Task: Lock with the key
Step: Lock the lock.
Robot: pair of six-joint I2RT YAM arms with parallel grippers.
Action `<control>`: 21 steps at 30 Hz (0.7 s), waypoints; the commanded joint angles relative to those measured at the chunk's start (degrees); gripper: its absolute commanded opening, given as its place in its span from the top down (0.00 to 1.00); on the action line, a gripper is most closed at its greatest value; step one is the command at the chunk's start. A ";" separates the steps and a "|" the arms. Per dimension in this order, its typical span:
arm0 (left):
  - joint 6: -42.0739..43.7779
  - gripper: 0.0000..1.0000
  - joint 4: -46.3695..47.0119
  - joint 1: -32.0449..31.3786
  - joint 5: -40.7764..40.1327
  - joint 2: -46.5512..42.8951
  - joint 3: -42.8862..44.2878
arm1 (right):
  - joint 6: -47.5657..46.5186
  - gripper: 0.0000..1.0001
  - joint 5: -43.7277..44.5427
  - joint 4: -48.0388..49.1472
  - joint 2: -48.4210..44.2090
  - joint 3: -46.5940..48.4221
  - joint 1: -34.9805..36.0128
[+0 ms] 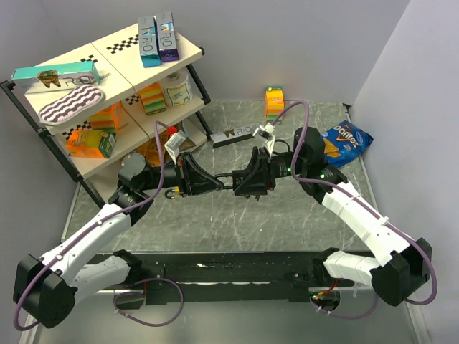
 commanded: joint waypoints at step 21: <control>8.40 0.99 -0.52 -6.37 -5.33 2.13 5.79 | 14.49 1.00 -6.80 15.89 1.67 -1.80 1.64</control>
